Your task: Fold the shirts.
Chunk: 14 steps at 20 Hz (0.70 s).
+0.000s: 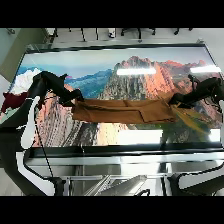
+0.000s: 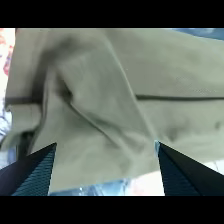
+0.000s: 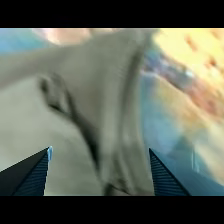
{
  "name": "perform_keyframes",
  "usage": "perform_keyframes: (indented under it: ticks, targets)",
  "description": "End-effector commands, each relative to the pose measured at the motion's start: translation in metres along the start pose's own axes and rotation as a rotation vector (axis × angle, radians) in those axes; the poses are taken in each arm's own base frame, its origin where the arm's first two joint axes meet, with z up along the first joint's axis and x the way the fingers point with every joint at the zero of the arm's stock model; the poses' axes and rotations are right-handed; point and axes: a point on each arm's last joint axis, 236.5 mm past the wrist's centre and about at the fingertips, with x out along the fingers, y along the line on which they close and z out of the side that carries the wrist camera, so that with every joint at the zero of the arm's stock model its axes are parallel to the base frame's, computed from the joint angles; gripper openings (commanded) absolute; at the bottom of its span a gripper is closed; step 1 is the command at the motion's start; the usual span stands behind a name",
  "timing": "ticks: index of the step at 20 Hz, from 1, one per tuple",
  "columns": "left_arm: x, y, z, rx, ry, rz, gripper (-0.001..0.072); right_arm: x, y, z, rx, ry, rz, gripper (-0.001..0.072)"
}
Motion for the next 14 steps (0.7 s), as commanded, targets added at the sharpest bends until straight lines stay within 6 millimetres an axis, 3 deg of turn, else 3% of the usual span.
perform_keyframes:
  ticks: [1, 4, 8, 10, 12, 13, 14]
  targets:
    - [-0.031, -0.008, 0.0, 0.01, -0.053, -0.017, 0.0698, 0.011, -0.007, -0.016, 0.014, 0.077, 0.087, 0.0702]
    - [-0.067, -0.008, 0.001, 0.011, -0.118, -0.024, 0.0698, 0.021, 0.004, -0.013, 0.029, 0.071, 0.233, 0.0702]
    - [-0.115, 0.007, 0.013, -0.025, -0.252, -0.031, 0.0698, 0.039, -0.005, -0.015, 0.056, 0.094, 0.257, 0.0697]
    - [-0.128, 0.016, 0.016, -0.082, -0.281, -0.035, 0.0697, 0.048, -0.002, -0.018, 0.069, 0.111, 0.282, 0.068]
    - [-0.13, 0.018, 0.013, -0.1, -0.275, -0.037, 0.0697, 0.055, 0.008, -0.017, 0.056, 0.117, 0.327, 0.0426]
    - [-0.128, 0.014, 0.011, -0.092, -0.263, -0.043, 0.0697, 0.059, 0.012, -0.018, 0.055, 0.123, 0.332, 0.0415]
    - [-0.126, 0.006, 0.009, -0.081, -0.256, -0.053, 0.0696, 0.063, 0.014, -0.019, 0.049, 0.132, 0.333, 0.0279]
